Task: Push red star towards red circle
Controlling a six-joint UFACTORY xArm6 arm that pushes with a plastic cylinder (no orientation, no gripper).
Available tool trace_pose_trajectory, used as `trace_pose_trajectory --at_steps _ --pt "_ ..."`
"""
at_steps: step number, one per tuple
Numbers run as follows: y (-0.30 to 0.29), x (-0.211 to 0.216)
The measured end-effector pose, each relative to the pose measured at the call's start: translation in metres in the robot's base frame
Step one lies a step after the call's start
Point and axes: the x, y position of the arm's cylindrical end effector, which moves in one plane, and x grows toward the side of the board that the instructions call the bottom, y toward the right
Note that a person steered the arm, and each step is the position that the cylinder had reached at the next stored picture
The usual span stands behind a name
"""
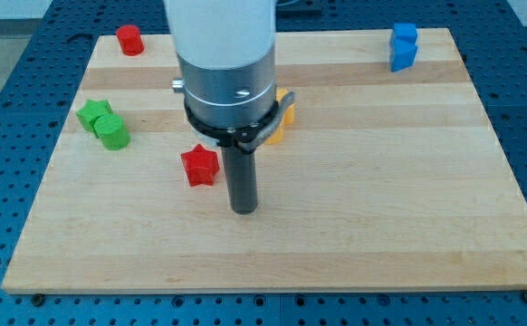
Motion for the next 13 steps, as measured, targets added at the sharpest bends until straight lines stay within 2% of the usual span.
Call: trace_pose_trajectory --at_steps 4,13 --pt "-0.04 0.0" --pt "-0.026 -0.016"
